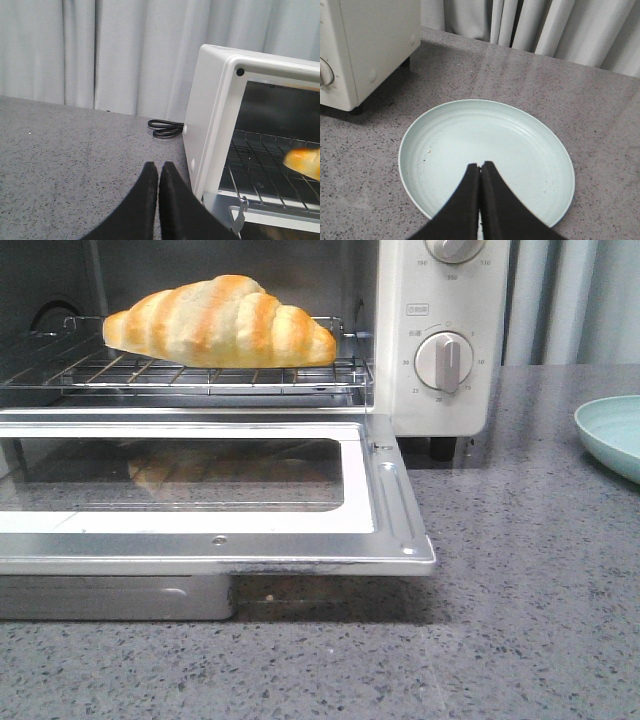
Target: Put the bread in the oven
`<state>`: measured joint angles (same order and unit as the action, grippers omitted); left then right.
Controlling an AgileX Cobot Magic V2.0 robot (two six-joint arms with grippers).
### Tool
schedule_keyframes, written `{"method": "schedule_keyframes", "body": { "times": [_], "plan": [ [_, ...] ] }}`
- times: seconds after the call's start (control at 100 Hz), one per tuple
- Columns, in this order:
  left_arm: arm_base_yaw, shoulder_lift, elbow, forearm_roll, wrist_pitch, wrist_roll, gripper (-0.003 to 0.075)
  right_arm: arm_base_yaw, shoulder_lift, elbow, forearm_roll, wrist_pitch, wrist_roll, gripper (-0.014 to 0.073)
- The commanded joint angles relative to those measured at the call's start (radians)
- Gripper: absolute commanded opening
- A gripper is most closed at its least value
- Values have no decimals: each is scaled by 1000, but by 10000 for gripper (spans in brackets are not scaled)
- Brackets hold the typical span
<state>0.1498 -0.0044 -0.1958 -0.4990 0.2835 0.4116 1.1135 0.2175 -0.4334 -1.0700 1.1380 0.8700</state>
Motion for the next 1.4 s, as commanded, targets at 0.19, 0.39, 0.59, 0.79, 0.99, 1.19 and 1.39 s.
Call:
{"method": "schedule_keyframes", "body": {
  "times": [0.19,0.39,0.59,0.79,0.99,1.19,1.39],
  "plan": [
    [3,-28,-28,-18,-55,1,-21,0,11,-21,-58,-46,16,-48],
    [3,-28,-28,-18,-55,1,-21,0,11,-21,152,-316,-148,-48],
    [3,-28,-28,-18,-55,1,-21,-43,11,-15,387,-612,-454,-48],
    [3,-28,-28,-18,-55,1,-21,-225,11,48,696,-738,-669,-48],
    [3,-28,-28,-18,-55,1,-21,-453,11,163,902,-957,-823,-48],
    [3,-28,-28,-18,-55,1,-21,-675,11,270,1021,-1138,-853,-48],
    [3,-28,-28,-18,-55,1,-21,-842,11,334,1056,-1221,-853,-48]
  ]
}}
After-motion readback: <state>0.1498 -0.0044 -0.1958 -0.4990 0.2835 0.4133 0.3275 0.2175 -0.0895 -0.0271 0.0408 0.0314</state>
